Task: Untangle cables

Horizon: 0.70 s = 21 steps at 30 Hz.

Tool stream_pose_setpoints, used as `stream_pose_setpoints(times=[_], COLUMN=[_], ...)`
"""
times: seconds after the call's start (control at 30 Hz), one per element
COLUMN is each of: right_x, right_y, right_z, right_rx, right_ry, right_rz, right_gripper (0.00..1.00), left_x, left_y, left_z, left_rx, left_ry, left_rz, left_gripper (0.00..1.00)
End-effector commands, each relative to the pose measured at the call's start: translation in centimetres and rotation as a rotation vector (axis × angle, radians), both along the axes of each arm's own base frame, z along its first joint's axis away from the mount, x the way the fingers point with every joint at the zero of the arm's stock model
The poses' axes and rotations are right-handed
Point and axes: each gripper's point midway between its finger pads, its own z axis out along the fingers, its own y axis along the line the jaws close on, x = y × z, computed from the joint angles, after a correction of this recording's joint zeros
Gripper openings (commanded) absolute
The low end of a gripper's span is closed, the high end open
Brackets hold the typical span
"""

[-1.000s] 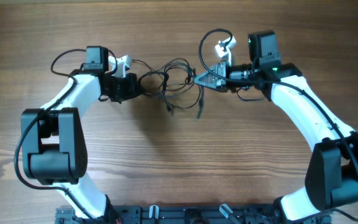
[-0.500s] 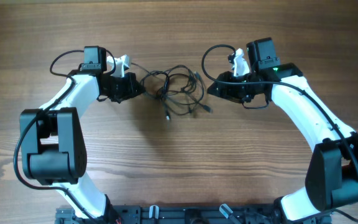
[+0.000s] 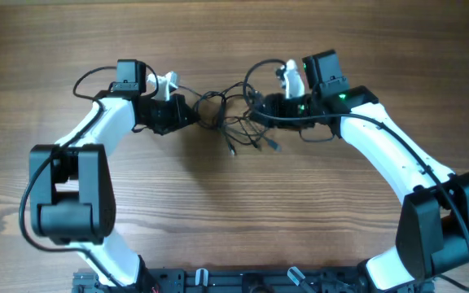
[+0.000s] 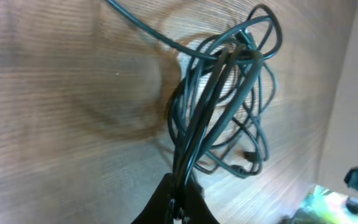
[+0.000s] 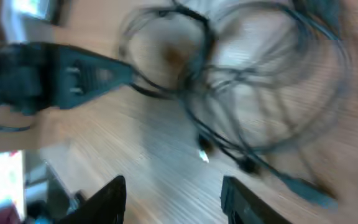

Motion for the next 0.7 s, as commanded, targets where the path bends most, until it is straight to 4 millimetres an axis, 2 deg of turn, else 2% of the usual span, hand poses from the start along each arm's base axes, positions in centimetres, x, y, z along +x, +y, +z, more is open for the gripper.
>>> stream_pose_setpoints(times=[0.0,0.1,0.2,0.37,0.5,0.67], right_x=[-0.5,-0.1,-0.2,-0.4,0.7,1.0], right_y=[2.2,2.9,4.7,8.1,8.3,9.2], right_z=[3.7,3.8,3.7,4.1,3.0,2.3], right_rx=[0.142,0.113,0.063,0.049,-0.071,-0.08], right_ry=[-0.126,-0.224,-0.322,-0.444,-0.516,-0.567], right_rz=[0.148,0.19,0.237,0.287,0.249,0.283], right_gripper=[0.54,0.55,0.61,0.71,0.74,0.73], left_x=[0.1,0.8,0.6,-0.2,-0.9,-1.8], left_y=[0.5,0.5,-0.1,-1.5,-2.5,-3.4], left_z=[4.1,6.6,7.6,9.0,10.3,11.8], left_rx=[-0.081,-0.165,-0.272,-0.387,-0.469,-0.545], left_ry=[0.09,0.174,0.338,0.452,0.506,0.539], left_rz=[0.201,0.372,0.504,0.489,0.43,0.355], left_gripper=[0.04,0.04,0.04,0.04,0.04,0.04])
